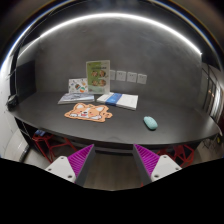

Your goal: Arrange mouse

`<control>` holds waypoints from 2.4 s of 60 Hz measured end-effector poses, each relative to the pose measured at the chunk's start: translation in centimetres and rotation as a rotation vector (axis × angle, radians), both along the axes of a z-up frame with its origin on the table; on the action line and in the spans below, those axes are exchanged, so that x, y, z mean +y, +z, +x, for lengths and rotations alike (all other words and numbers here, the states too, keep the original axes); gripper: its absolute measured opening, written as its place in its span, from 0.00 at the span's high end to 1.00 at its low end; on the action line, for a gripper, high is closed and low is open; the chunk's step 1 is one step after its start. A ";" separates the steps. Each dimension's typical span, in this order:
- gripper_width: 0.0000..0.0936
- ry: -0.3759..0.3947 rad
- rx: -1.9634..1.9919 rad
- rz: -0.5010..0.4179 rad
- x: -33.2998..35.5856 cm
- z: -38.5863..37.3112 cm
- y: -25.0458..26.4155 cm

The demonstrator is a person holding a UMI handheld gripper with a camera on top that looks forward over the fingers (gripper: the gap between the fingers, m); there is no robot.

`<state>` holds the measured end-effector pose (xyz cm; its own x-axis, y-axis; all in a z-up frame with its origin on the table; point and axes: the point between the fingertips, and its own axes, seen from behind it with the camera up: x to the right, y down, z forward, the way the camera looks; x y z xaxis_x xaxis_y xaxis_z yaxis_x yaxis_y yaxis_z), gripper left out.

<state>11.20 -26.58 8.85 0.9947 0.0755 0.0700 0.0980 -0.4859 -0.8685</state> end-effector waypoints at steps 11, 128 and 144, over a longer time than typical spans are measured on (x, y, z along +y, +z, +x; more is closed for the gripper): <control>0.15 -0.057 -0.021 -0.013 1.8 2.1 -1.9; 0.55 -0.070 0.082 -0.026 33.1 -19.2 -5.0; 0.53 -0.092 0.010 -0.070 32.7 -17.8 -9.6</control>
